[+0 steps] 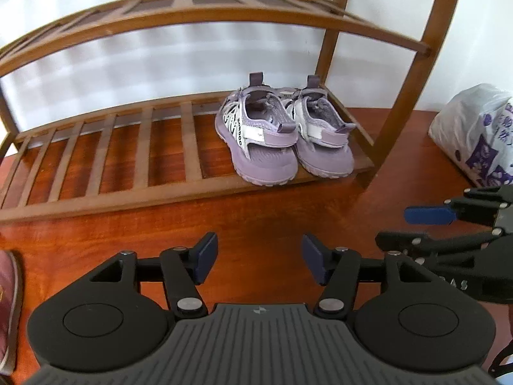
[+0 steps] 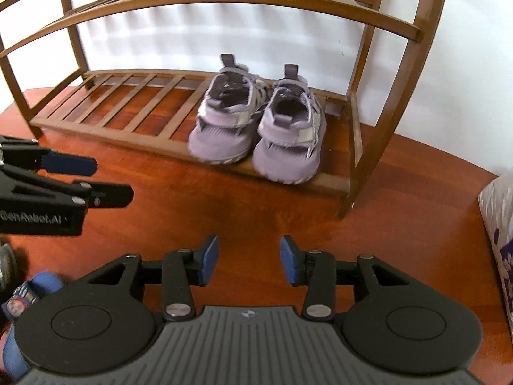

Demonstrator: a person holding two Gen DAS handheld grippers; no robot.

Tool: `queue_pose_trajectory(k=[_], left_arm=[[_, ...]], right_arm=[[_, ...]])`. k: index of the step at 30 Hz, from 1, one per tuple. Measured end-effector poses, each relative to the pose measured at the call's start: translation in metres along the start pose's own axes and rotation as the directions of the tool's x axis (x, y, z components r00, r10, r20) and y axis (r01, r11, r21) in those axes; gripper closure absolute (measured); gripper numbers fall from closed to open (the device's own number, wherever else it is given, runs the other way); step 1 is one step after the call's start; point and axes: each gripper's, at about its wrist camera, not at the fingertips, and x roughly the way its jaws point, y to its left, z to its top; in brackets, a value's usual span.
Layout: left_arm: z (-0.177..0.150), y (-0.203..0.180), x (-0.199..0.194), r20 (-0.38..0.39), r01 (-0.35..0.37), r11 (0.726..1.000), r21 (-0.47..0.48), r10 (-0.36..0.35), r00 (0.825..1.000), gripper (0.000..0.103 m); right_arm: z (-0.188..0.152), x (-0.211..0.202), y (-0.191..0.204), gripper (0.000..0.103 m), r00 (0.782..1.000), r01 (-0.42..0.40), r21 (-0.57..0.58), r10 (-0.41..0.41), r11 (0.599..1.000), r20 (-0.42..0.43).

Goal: Organize scattered shoes
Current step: 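Withdraw both tools from the rack toward the blue cartoon slides, then grasp one blue slide with the right tool while the left tool grasps the other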

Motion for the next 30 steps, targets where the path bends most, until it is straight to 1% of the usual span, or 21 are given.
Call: queue_pose_trajectory(k=[4,6,10,15,20,22,25,30], left_arm=[[-0.012,0.005,-0.030,0.003,-0.002,1.000,0.001,0.002,1.000,0.029],[-0.021,0.007,-0.038,0.001,-0.010,1.000,0.000,0.010,1.000,0.027],[-0.037,0.011,-0.052,-0.003,-0.026,1.000,-0.003,0.026,1.000,0.027],[-0.058,0.016,-0.070,-0.007,-0.045,0.999,-0.007,0.045,0.999,0.026],[-0.077,0.022,-0.086,-0.013,-0.064,0.998,-0.009,0.063,0.998,0.026],[-0.086,0.028,-0.090,-0.024,-0.075,0.997,-0.007,0.075,0.997,0.025],[-0.104,0.041,-0.093,-0.066,-0.103,0.995,-0.018,0.102,0.993,0.025],[-0.128,0.061,-0.098,-0.120,-0.125,0.991,-0.038,0.119,0.986,0.025]], right_arm=[[-0.015,-0.019,0.012,0.047,1.000,-0.006,0.000,0.006,1.000,-0.003],[-0.021,-0.026,0.017,0.044,1.000,-0.009,0.000,0.009,1.000,-0.004],[-0.035,-0.040,0.030,0.037,1.000,-0.017,-0.005,0.017,1.000,-0.009],[-0.052,-0.051,0.047,0.034,0.999,-0.031,-0.017,0.031,0.999,-0.022],[-0.065,-0.057,0.060,0.033,0.998,-0.052,-0.022,0.051,0.998,-0.028],[-0.073,-0.061,0.067,0.032,0.997,-0.067,-0.024,0.067,0.997,-0.028],[-0.080,-0.062,0.074,0.032,0.997,-0.072,-0.032,0.071,0.997,-0.031],[-0.093,-0.063,0.082,0.031,0.996,-0.082,-0.024,0.081,0.996,-0.049]])
